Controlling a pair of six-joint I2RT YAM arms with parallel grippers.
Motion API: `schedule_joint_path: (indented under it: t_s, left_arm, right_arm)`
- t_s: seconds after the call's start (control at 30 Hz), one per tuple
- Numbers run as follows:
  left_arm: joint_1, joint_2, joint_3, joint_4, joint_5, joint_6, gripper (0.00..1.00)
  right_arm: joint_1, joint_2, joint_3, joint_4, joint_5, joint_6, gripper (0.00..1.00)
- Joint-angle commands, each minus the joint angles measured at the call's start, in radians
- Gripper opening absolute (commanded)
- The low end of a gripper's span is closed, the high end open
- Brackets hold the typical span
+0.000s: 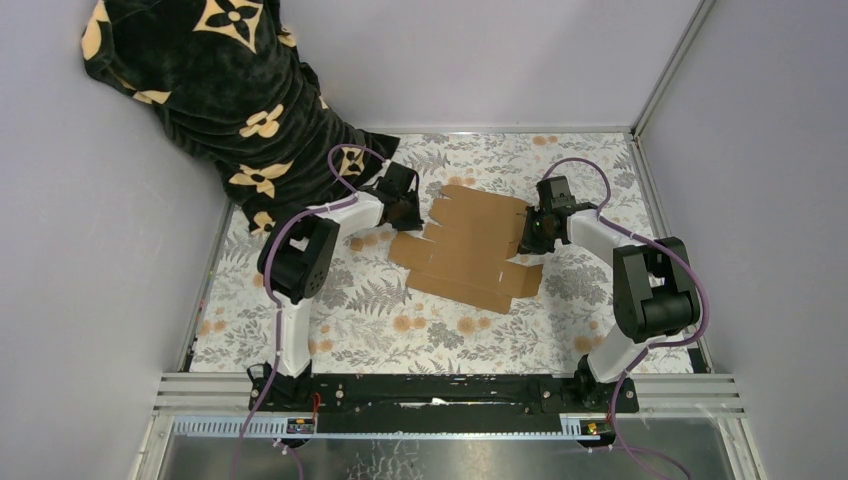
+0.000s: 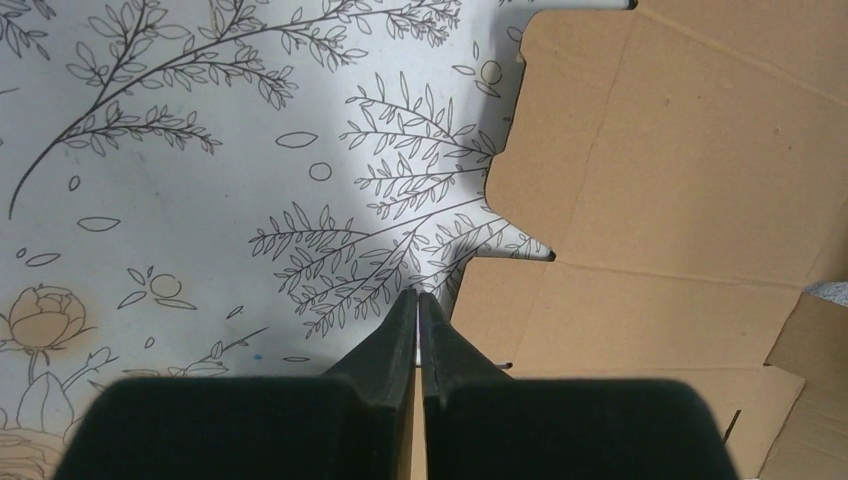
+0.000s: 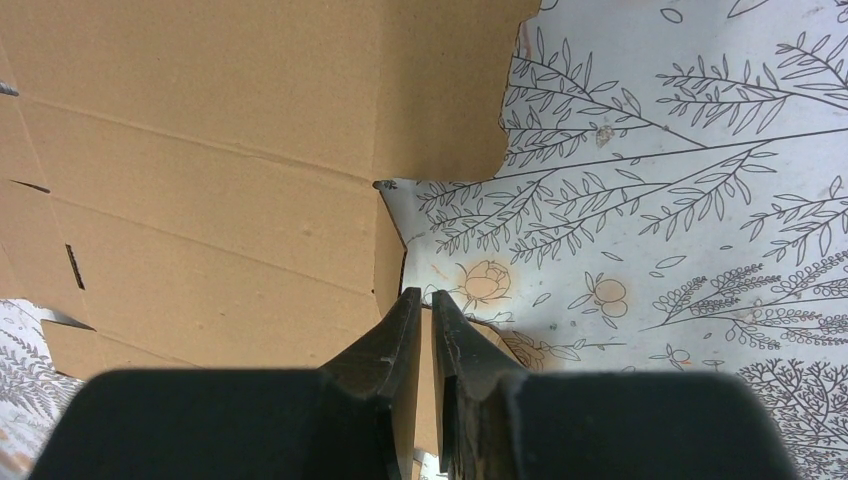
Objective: Fold the paper box
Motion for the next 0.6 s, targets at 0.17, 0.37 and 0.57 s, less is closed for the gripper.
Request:
schedule_joint_path:
  t_s: [0.17, 0.37, 0.57]
  left_arm:
    - [0.003, 0.035, 0.006, 0.011, 0.028, 0.02, 0.06]
    - [0.003, 0.016, -0.027, 0.031, 0.056, 0.016, 0.06]
    - [0.002, -0.019, -0.038, 0.039, 0.077, 0.004, 0.06]
  right_arm:
    - [0.012, -0.032, 0.054, -0.014, -0.025, -0.004, 0.16]
    - [0.012, -0.025, 0.062, -0.013, -0.026, 0.0, 0.16]
    - [0.013, -0.02, 0.068, -0.014, -0.03, 0.001, 0.16]
